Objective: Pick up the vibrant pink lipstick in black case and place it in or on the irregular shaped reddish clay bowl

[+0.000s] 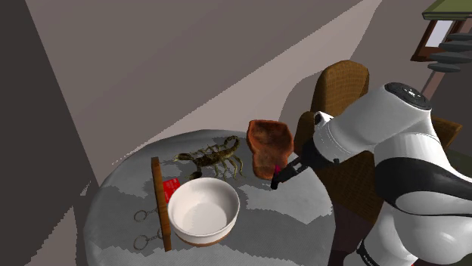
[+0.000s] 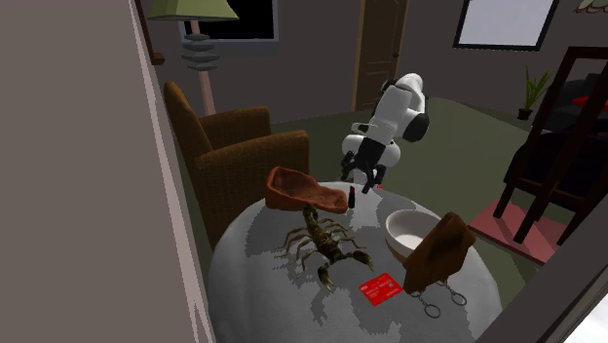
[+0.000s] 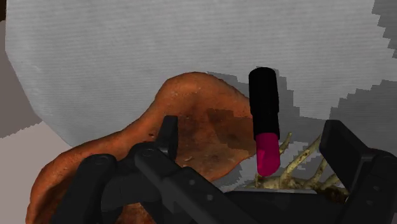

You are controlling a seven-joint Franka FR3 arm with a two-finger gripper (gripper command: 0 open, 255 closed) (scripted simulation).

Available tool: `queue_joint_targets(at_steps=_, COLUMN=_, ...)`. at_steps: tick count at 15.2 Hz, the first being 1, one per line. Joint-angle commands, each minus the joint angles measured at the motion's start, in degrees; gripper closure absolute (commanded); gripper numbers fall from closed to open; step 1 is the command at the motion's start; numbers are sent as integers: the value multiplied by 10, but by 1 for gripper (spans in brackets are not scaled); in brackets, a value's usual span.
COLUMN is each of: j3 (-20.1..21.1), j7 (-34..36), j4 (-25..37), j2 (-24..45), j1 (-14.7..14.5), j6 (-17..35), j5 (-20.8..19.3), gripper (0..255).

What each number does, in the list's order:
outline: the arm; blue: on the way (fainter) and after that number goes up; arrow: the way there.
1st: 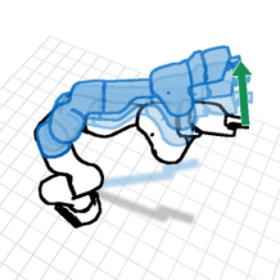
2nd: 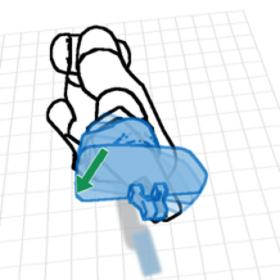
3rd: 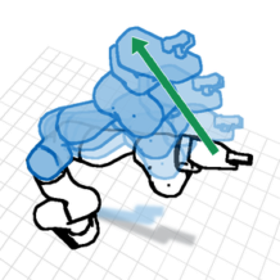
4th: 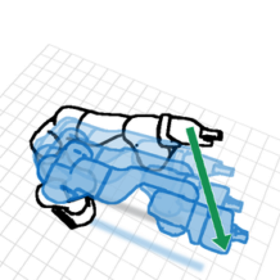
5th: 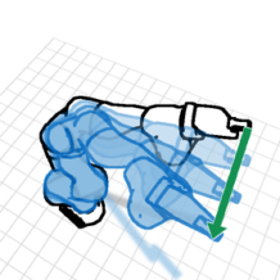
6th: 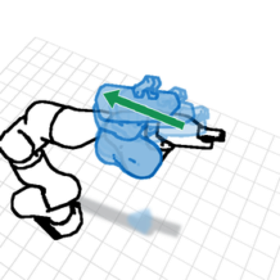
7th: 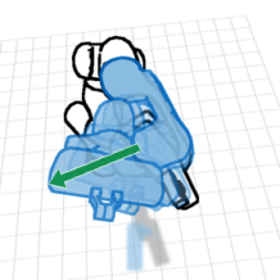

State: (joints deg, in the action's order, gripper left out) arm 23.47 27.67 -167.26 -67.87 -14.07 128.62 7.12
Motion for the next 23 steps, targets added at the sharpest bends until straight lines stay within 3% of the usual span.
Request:
queue_joint_targets(at_steps=1, j3=20, j7=14, j4=-13, j2=3, j1=-3, j6=45, j5=5, gripper=0)
queue_joint_targets(at_steps=8, j3=33, j7=14, j4=-35, j2=60, j1=15, j6=125, j5=8, gripper=0)
queue_joint_targets(at_steps=15, j3=33, j7=14, j4=-35, j2=60, j1=15, j6=125, j5=8, gripper=0)
queue_joint_targets(at_steps=16, j3=33, j7=14, j4=-35, j2=59, j1=14, j6=125, j5=8, gripper=255)
queue_joint_targets(at_steps=23, j3=34, j7=15, j4=-33, j2=58, j1=14, j6=122, j5=8, gripper=255)
